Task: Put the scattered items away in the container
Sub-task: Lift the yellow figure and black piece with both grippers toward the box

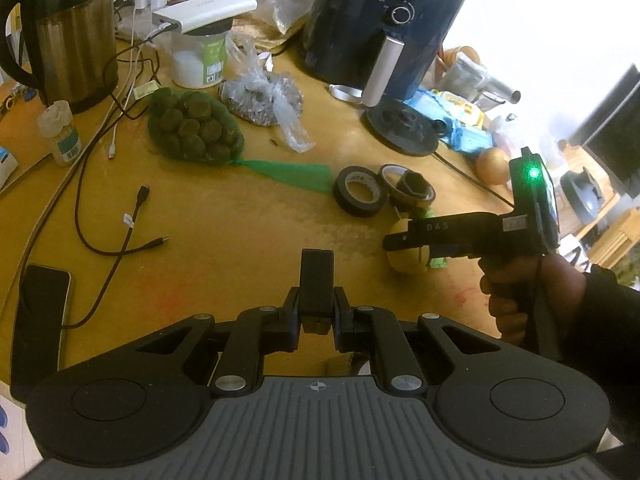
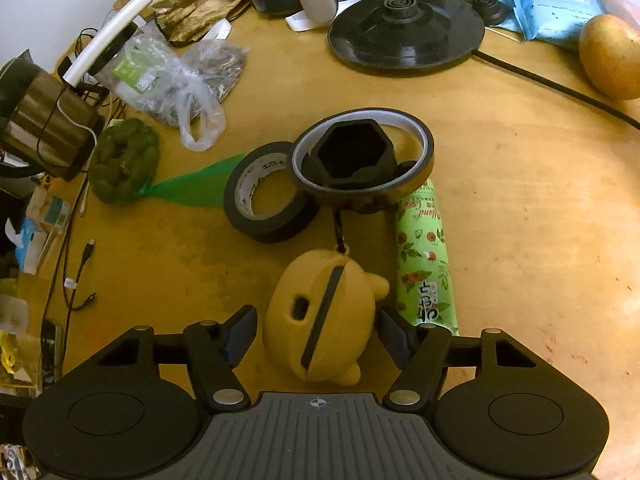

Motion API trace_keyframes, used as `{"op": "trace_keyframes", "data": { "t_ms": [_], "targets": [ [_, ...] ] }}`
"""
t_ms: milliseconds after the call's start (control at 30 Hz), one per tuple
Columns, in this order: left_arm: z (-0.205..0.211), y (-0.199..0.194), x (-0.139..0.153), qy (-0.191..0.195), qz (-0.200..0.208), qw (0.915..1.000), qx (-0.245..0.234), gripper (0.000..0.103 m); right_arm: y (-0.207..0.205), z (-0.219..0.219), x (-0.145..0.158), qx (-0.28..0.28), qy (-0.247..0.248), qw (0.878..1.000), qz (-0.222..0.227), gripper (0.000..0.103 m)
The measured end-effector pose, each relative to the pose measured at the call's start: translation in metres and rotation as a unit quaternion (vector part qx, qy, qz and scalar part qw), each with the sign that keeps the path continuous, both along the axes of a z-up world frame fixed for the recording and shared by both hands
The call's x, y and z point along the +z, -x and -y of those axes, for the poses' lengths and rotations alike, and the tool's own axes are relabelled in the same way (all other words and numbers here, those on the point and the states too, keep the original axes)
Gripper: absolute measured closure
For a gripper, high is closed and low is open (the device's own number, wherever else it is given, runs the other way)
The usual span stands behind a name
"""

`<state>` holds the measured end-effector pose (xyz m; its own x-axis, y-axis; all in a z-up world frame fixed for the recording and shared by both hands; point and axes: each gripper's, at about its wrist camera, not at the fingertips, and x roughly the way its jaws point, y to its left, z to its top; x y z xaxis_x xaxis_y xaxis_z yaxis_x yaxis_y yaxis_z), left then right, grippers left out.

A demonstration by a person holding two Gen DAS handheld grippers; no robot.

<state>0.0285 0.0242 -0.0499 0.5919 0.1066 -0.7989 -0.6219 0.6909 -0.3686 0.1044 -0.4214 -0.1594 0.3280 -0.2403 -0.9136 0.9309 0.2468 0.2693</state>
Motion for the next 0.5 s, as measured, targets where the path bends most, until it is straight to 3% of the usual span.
{"op": "trace_keyframes", "data": {
  "t_ms": [200, 500],
  "targets": [
    [-0.0021, -0.0028, -0.0034, 0.006, -0.001, 1.0, 0.001, 0.088, -0.0066, -0.0016, 0.0013, 0.0, 0.009, 1.0, -0.026, 0.042],
    [-0.0005, -0.0039, -0.0033, 0.008, 0.001, 1.0, 0.003, 0.088, -0.004, -0.0061, 0.0041, 0.0, 0.006, 1.0, -0.027, 0.043]
  ]
}}
